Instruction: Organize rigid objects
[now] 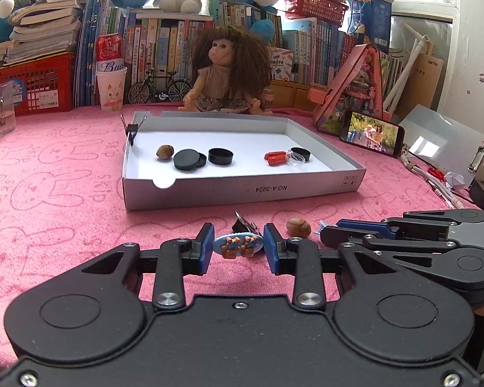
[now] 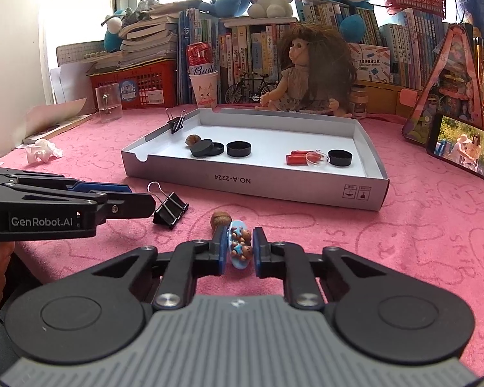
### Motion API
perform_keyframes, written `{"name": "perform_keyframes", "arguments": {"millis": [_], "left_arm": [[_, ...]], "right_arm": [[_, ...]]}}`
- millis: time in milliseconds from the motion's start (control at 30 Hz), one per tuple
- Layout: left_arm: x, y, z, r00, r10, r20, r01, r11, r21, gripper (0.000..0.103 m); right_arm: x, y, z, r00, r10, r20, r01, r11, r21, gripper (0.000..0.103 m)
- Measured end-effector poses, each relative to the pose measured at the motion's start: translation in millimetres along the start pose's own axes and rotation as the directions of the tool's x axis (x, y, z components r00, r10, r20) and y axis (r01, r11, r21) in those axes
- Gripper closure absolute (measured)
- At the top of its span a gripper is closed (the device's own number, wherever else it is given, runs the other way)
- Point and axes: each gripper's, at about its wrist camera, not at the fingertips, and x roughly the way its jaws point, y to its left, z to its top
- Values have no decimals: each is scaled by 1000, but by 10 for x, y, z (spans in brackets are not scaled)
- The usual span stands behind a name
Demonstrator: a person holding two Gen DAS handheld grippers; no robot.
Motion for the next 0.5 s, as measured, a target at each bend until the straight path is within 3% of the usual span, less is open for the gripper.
{"name": "perform_keyframes", "arguments": {"millis": [500], "left_arm": [[41, 60, 386, 997, 0, 74, 1, 1000, -14, 72]], "right_arm": [[9, -218, 314, 987, -146, 60, 144, 989, 44, 83]]}}
